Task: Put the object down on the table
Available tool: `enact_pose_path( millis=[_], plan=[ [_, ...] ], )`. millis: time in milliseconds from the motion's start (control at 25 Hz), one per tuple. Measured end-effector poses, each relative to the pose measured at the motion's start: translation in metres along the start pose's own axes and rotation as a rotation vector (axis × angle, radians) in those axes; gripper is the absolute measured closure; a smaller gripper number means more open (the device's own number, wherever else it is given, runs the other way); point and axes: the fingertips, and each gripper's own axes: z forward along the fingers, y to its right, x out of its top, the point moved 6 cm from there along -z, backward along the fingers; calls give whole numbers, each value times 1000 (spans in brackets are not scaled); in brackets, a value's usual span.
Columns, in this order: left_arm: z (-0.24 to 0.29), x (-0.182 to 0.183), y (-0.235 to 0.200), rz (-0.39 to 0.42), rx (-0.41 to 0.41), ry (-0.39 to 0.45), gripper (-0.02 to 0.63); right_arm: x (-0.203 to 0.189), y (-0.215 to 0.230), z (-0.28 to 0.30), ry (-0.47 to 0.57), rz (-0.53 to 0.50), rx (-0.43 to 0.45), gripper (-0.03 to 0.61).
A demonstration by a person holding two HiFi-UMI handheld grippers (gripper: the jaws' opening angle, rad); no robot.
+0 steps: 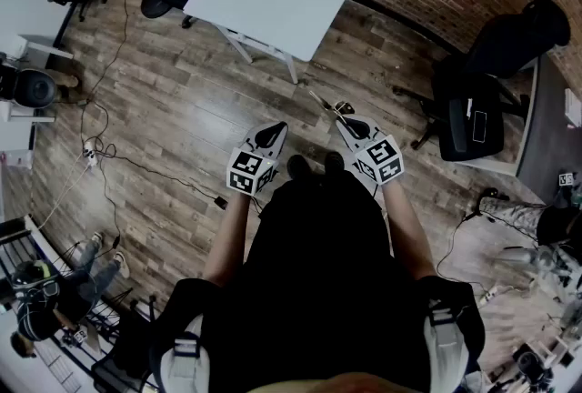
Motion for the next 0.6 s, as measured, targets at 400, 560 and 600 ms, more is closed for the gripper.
enact_pose_path(
  millis=[400,560,600],
  plan=[
    [-42,-29,-23,-2,47,-16,592,0,-17,23,15,15,-28,572],
    [-52,-29,-42,-34,83,-2,592,13,-13,36,26,1,-43,572],
    [-52,-27,-45,-37,90,2,592,16,-11,40,31,-2,-39,572]
  ],
)
